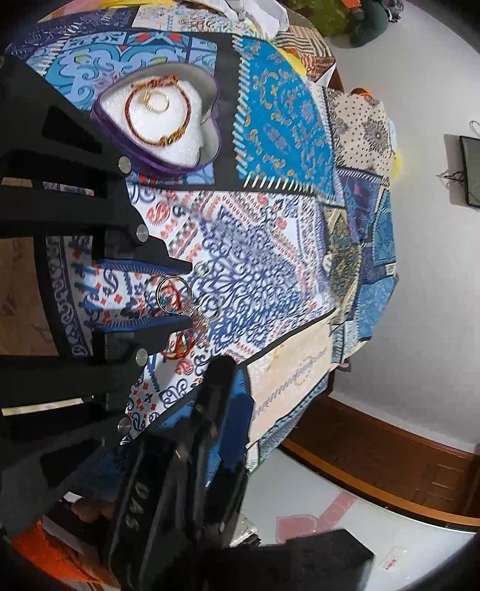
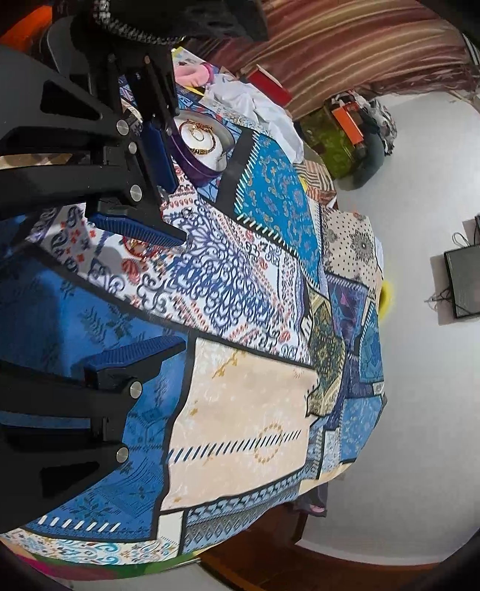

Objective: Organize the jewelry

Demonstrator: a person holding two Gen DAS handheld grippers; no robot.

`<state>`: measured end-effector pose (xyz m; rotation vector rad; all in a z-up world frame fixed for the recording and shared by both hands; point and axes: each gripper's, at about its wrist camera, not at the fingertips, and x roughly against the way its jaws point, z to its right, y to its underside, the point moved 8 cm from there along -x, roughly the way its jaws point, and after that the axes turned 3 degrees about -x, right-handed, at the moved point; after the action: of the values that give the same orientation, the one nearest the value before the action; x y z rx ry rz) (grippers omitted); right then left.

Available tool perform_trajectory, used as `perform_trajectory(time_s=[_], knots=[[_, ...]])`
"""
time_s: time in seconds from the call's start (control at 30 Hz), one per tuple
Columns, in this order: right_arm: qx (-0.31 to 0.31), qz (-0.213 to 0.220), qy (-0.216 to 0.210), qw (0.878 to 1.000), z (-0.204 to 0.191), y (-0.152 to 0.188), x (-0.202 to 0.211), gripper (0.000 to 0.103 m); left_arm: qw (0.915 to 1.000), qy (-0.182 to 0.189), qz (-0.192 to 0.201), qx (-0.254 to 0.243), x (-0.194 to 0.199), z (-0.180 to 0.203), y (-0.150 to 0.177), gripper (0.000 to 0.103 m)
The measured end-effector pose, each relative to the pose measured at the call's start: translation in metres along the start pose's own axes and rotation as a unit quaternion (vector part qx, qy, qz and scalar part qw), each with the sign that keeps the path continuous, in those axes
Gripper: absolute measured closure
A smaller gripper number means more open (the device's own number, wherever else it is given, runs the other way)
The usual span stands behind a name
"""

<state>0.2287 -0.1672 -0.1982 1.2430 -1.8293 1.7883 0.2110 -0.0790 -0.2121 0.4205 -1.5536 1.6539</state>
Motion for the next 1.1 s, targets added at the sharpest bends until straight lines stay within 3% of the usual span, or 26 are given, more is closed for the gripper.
perform_trajectory(time_s=[0.1, 0.27, 0.43, 0.53, 1.1], knots=[[0.012, -0.005, -0.004, 1.000, -0.008, 0.000, -0.007, 0.057, 0.9999, -0.012, 0.011, 0.002, 0.006, -0.009, -0.004, 0.082], [0.030, -0.028, -0.014, 0.999, -0.020, 0.006, -0.022, 0.078, 0.9996, -0.019, 0.015, 0.011, 0.009, -0.022, -0.004, 0.082], [0.040, -0.042, -0.020, 0.998, -0.025, 0.011, -0.029, 0.083, 0.9996, -0.018, 0.012, 0.018, 0.004, -0.028, -0.001, 0.082], [0.042, -0.049, -0.026, 0.998, -0.027, 0.014, -0.032, 0.091, 0.9996, -0.016, 0.009, 0.020, 0.002, -0.026, 0.000, 0.082], [0.025, 0.007, -0.010, 1.000, -0.026, -0.010, 0.002, 0.092, 0.9984, -0.026, 0.048, 0.016, 0.041, -0.024, -0.013, 0.082]])
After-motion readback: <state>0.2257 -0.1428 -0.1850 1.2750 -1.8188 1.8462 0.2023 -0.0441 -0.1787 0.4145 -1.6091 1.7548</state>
